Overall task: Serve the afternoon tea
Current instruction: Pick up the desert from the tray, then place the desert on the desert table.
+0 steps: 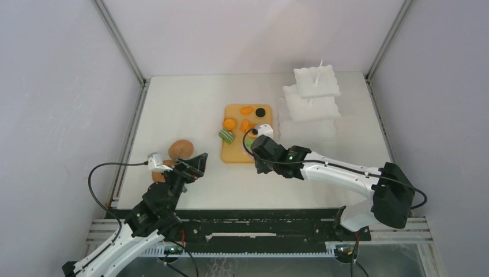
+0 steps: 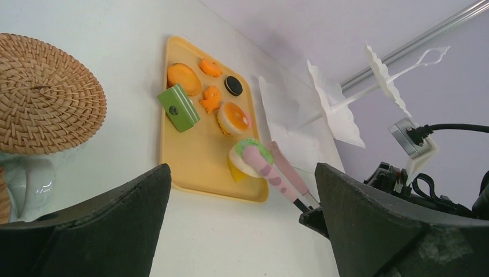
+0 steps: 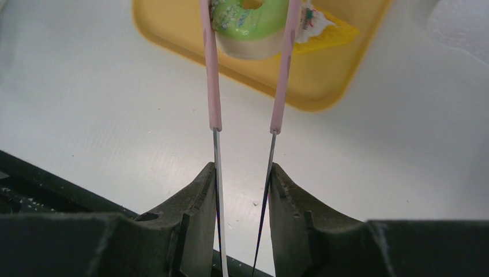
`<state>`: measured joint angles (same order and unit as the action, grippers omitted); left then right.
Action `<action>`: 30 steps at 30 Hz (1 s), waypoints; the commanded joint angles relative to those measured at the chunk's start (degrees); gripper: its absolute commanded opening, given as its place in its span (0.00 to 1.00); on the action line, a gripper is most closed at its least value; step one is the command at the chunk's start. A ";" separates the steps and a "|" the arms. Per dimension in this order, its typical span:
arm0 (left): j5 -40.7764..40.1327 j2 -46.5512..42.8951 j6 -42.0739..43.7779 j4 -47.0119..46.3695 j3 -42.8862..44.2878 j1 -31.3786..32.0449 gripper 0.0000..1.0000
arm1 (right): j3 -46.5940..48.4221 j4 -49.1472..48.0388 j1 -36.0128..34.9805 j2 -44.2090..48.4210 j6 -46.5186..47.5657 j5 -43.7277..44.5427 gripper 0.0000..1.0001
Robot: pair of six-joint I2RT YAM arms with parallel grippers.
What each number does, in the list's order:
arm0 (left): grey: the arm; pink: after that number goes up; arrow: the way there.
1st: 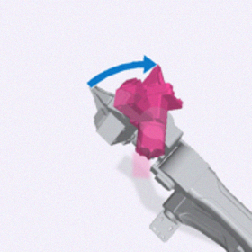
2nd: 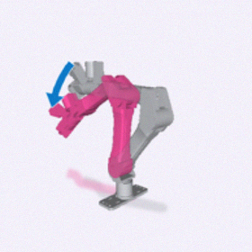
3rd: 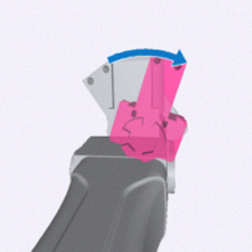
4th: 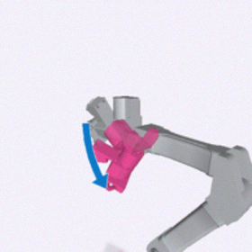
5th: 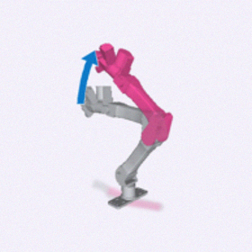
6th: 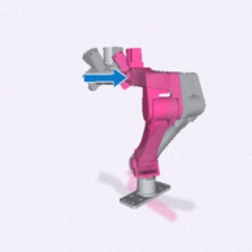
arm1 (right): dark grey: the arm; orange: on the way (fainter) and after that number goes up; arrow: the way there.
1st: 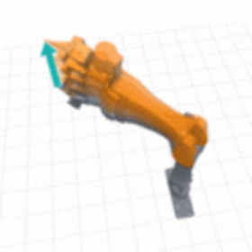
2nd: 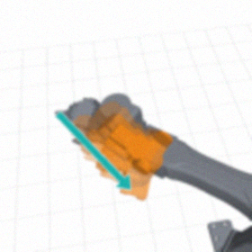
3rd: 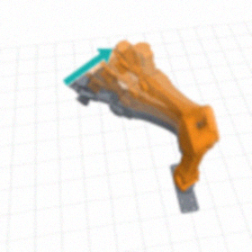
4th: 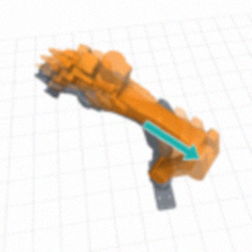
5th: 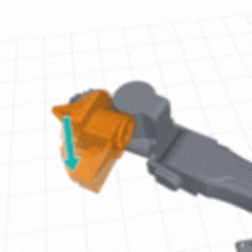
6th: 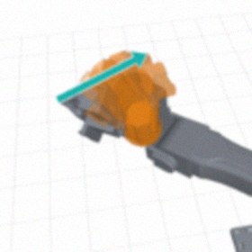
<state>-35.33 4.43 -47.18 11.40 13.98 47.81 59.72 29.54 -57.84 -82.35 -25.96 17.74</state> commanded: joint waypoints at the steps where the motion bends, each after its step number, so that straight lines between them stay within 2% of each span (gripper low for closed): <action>1: 0.61 -0.53 -0.33 -0.32 2.12 -0.17 0.99 | -2.76 -1.57 0.92 4.07 -4.37 5.06 0.21; 12: 1.13 0.21 -0.38 -0.66 2.19 -0.18 0.99 | -8.83 -5.03 1.29 11.01 -6.32 10.23 0.11; 30: 1.41 2.99 -0.90 -2.46 1.84 -0.18 0.99 | -15.77 -10.60 4.66 15.77 -7.44 17.07 0.09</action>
<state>-34.30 6.55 -47.59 11.68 13.98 47.81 44.31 23.73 -54.13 -69.36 -32.23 31.22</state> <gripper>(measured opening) 0.987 0.413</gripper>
